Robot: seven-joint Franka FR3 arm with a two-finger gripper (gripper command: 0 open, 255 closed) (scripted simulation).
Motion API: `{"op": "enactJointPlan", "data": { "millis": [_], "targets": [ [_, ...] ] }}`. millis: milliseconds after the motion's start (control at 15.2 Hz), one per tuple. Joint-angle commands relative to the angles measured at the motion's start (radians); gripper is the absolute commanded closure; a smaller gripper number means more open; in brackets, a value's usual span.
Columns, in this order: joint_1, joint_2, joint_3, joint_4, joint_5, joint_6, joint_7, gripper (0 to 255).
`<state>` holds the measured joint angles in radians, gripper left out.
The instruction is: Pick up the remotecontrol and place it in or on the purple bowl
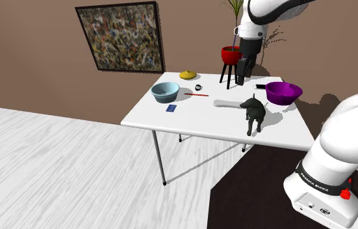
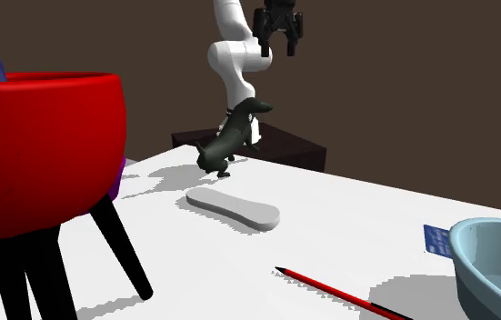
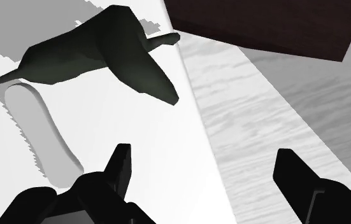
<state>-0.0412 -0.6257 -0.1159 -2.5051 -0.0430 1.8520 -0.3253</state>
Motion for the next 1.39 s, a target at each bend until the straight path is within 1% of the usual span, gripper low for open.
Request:
{"op": "enactJointPlan", "data": {
  "millis": [0,330,660,858,1056,1320],
  "targets": [
    [-0.008,0.047,-0.037,-0.018,-0.02,0.068,-0.058,0],
    [-0.017,0.196,-0.12,-0.011,-0.044,0.217,-0.192,0],
    [-0.015,0.376,-0.197,0.036,-0.028,0.355,-0.337,0],
    [-0.013,0.496,-0.234,0.083,0.008,0.426,-0.435,0],
    [-0.016,0.621,-0.26,0.144,0.065,0.485,-0.54,0],
    [-0.042,0.791,-0.264,0.246,0.159,0.541,-0.684,0]
  ]
}}
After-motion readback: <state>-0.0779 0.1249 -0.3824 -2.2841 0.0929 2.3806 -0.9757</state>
